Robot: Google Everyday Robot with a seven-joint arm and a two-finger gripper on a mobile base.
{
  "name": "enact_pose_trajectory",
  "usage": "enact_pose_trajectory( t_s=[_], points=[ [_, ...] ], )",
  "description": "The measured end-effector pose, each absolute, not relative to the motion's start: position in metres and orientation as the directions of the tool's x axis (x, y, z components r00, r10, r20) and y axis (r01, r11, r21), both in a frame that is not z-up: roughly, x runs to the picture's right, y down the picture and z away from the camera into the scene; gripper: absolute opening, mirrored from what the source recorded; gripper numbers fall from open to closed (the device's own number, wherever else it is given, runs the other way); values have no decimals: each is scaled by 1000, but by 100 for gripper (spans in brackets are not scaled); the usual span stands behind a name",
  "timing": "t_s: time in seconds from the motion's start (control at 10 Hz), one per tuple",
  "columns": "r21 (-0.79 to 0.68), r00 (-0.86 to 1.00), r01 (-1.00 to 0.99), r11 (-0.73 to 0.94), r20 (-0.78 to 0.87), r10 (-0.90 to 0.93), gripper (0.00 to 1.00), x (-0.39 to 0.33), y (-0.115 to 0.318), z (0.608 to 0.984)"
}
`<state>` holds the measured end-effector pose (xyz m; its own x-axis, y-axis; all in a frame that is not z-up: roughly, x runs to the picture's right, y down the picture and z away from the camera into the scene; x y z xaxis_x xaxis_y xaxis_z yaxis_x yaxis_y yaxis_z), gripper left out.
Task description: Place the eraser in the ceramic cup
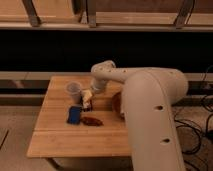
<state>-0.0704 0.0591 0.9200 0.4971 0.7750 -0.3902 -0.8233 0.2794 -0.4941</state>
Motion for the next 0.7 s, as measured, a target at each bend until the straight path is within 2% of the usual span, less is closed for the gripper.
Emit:
enact_pose_trajectory(
  t_s=[0.4,0.7],
  points=[
    [-528,501,-809,257,-392,772,80,-79,61,940],
    [-562,568,-764,318,-351,744,80,-106,43,946]
  ],
)
